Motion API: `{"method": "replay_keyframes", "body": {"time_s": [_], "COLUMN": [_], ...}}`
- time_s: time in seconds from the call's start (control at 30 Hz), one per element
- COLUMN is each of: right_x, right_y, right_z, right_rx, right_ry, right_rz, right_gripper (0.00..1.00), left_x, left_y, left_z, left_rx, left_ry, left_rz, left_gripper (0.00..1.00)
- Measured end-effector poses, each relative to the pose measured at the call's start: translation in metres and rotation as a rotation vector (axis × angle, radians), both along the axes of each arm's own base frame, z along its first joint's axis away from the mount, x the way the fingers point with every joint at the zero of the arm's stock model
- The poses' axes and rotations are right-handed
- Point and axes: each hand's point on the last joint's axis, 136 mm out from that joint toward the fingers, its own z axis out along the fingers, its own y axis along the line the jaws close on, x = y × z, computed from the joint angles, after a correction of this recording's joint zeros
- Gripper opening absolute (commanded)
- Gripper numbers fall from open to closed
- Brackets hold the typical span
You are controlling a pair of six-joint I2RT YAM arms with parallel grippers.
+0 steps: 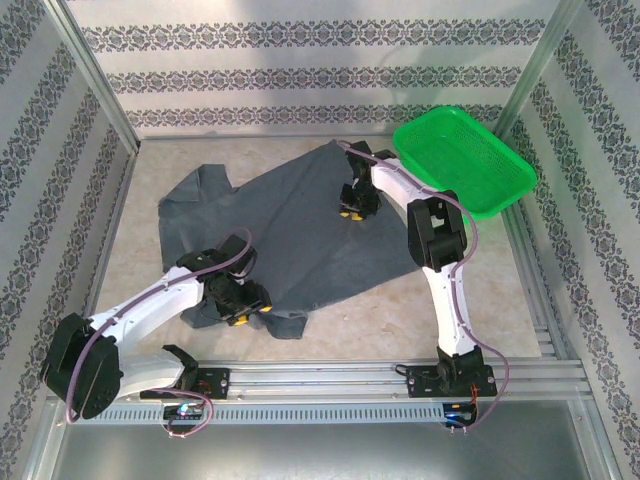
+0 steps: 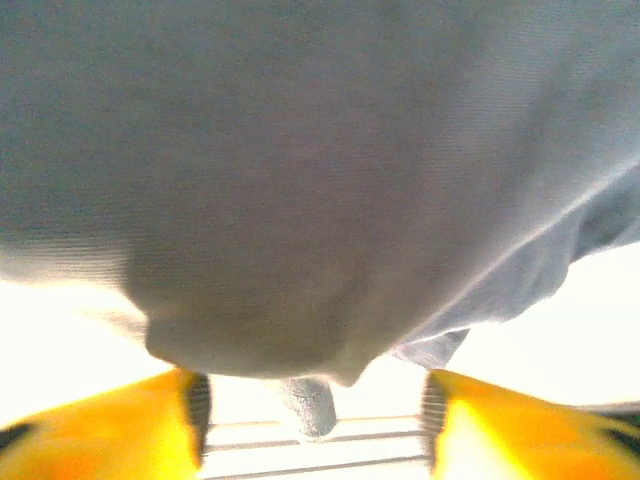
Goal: Fold and stack the t-shirts
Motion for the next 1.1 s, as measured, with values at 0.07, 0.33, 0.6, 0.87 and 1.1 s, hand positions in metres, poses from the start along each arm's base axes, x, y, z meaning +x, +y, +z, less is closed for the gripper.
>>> {"method": "replay_keyframes", "body": {"time_s": [0.07, 0.33, 0.6, 0.87, 1.1], "right_x": [0.002, -0.004, -0.005, -0.005, -0.004], "right_y": [-0.002, -0.004, -0.004, -0.004, -0.007], "right_z": [0.001, 0.003, 0.003, 0.003, 0.003], "right_rx": [-0.010, -0.030, -0.032, -0.034, -0.044], "right_ry": [-0.003, 0.010, 0.013, 0.008, 0.003], "right_rz": [0.004, 0.046, 0.051, 0.069, 0.080], "right_gripper": [0.27, 0.27, 0.27, 0.26, 0.26], "left_x": [0.004, 0.010, -0.015, 0.014, 0.101], "left_y": [0.013, 0.091, 0.113, 0.135, 0.142], "left_z": [0.004, 0.005, -0.043, -0.042, 0.029], "left_rx": [0.030, 0.095, 0.172, 0.261, 0.271], "left_ry": [-0.020, -0.111, 0.056, -0.002, -0.226], "left_rz": [0.057, 0.473, 0.639, 0.685, 0.613], "left_gripper": [0.74, 0.74, 0.61, 0.00, 0.00]}}
